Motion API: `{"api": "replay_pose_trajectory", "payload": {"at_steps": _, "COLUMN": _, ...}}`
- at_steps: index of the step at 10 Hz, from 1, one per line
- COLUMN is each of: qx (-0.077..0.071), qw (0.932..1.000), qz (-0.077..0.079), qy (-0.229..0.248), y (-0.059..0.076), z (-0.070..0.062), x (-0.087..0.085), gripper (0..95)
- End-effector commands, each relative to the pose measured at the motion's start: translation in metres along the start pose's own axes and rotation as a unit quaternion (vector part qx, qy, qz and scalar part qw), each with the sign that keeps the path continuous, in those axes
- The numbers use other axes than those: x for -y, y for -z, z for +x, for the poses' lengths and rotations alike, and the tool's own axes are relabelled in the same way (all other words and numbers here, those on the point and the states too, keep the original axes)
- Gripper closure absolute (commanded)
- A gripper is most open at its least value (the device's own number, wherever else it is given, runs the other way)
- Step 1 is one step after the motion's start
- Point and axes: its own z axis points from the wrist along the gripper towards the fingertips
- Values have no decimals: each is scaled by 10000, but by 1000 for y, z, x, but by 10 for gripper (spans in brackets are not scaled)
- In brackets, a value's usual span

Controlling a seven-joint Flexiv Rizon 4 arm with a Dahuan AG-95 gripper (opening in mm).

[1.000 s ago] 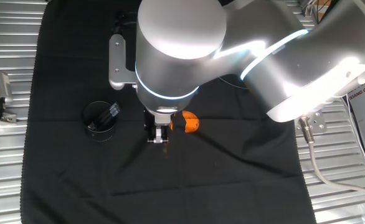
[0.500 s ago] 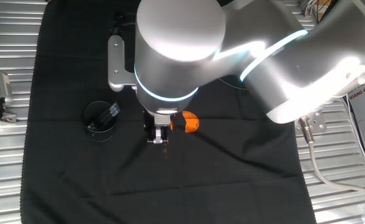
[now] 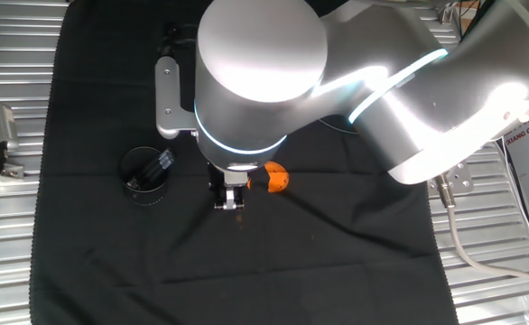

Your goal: Put the pen into the pen holder

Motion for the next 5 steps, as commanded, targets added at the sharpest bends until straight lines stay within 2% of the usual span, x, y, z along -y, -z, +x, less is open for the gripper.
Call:
{"api": "replay_pose_trajectory", "payload": {"at_steps": 1, "qx": 0, "qw": 10000, "qz": 2, "qy": 47, "y": 0, "z": 1, "x": 1, "gripper": 760}}
{"api": "replay_pose_trajectory", "payload": {"at_steps": 5, "qx": -13, "qw": 9999, "qz": 12, "qy": 110, "y": 0, "z": 1, "x": 1, "gripper": 760}}
